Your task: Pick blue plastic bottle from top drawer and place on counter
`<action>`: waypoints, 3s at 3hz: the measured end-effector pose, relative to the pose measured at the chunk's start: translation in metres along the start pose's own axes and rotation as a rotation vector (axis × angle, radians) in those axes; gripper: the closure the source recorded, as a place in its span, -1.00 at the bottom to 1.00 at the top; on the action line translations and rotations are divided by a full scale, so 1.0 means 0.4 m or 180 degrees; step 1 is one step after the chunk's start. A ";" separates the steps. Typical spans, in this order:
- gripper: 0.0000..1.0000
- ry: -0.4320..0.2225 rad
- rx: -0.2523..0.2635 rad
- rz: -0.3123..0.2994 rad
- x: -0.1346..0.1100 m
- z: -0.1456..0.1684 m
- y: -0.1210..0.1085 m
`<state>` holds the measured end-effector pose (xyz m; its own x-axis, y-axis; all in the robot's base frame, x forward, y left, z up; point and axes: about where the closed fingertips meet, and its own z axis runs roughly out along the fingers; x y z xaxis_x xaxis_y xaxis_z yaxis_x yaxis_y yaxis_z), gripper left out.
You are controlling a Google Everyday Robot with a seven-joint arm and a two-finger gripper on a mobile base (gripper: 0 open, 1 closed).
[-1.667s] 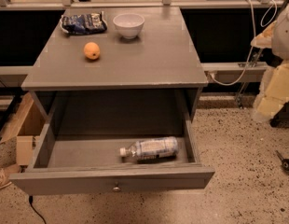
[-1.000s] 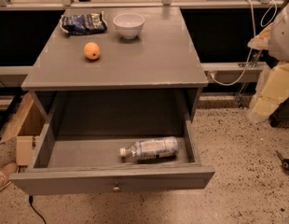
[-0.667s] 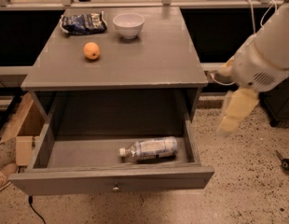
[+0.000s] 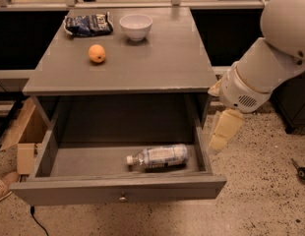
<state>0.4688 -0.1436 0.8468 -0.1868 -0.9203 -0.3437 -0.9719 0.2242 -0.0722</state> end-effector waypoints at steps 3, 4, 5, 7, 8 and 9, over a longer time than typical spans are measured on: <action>-1.00 -0.0289 -0.0284 -0.0511 -0.106 0.291 -0.009; -1.00 -0.0443 -0.0265 -0.0520 -0.133 0.361 -0.041; -1.00 -0.0565 -0.0215 -0.0490 -0.143 0.412 -0.077; -1.00 -0.0575 -0.0184 -0.0427 -0.129 0.522 -0.102; -1.00 -0.0512 -0.0167 -0.0442 -0.122 0.580 -0.094; -1.00 -0.0485 -0.0178 -0.0459 -0.111 0.633 -0.085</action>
Offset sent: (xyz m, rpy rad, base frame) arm 0.0299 0.0855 -0.1146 0.0894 0.0144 0.2368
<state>0.5464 -0.0293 0.6276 -0.0254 -0.8815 -0.4715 -0.9942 0.0716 -0.0802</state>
